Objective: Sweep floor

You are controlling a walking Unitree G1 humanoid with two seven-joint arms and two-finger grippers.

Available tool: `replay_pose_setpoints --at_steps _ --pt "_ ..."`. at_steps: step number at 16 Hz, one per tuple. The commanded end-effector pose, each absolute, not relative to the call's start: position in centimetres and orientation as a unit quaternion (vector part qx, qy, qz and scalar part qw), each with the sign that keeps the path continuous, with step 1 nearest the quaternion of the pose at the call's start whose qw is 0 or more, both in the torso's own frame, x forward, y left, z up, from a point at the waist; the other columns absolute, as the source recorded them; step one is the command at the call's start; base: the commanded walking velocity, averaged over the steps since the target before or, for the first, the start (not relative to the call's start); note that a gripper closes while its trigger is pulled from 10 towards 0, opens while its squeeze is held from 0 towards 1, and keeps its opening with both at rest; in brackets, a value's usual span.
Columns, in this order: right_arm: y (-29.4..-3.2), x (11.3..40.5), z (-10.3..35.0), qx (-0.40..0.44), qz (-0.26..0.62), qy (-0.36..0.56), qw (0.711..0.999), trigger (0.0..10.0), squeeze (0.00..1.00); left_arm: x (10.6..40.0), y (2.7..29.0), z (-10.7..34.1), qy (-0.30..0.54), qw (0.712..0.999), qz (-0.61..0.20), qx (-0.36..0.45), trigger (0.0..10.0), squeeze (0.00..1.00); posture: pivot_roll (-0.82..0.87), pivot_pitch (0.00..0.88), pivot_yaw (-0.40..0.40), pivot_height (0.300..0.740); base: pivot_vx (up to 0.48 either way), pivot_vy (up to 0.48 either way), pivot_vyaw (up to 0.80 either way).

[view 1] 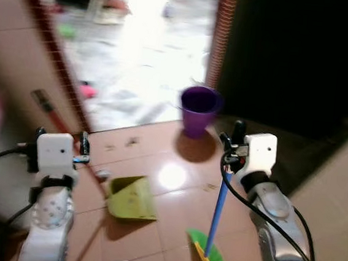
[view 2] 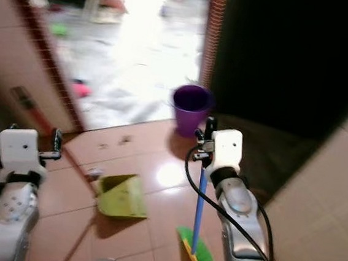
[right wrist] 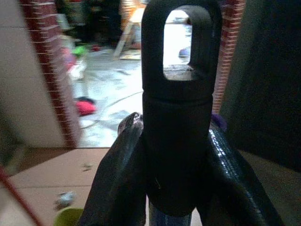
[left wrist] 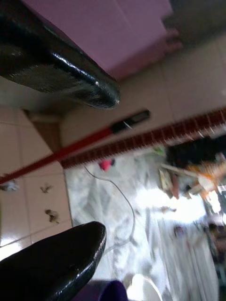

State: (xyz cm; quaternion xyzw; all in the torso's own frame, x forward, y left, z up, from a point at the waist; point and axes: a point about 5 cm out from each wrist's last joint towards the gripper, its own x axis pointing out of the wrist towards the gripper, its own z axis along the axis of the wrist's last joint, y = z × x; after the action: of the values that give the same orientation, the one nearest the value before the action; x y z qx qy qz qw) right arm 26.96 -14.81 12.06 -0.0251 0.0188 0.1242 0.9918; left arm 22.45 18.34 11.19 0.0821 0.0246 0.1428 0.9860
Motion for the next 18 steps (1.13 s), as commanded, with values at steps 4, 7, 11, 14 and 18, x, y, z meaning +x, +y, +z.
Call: replay_pose_setpoints --at_steps 4,7,11,14,18 --pt "-13.7 26.6 12.4 -0.012 0.157 0.007 0.987 10.0 0.0 22.1 19.2 11.1 0.036 0.98 0.17 0.101 10.0 0.0 -0.03 0.0 0.04 0.74 0.0 0.0 0.79" --pt "-13.5 26.4 12.2 -0.01 0.17 0.012 0.985 10.0 0.0 22.2 19.3 10.7 0.051 0.98 0.172 0.088 10.0 0.0 -0.03 0.0 0.041 0.74 0.0 0.0 0.79" --pt "-13.7 26.6 12.0 0.0 0.152 0.017 0.988 10.0 0.0 23.5 18.4 10.1 0.077 0.989 0.116 0.05 10.0 0.0 -0.02 0.0 0.041 0.74 0.0 0.0 0.3" --pt "-14.0 26.8 12.0 0.012 0.141 0.015 0.99 10.0 0.0 24.6 17.9 10.2 0.081 0.993 0.087 0.018 10.0 0.0 -0.02 0.0 0.041 0.74 0.0 0.0 0.0" --pt "-13.9 26.9 12.0 0.016 0.134 0.016 0.991 10.0 0.0 25.1 16.9 10.2 0.086 0.995 0.047 -0.029 10.0 0.0 -0.02 0.0 0.043 0.74 0.0 0.0 0.0"
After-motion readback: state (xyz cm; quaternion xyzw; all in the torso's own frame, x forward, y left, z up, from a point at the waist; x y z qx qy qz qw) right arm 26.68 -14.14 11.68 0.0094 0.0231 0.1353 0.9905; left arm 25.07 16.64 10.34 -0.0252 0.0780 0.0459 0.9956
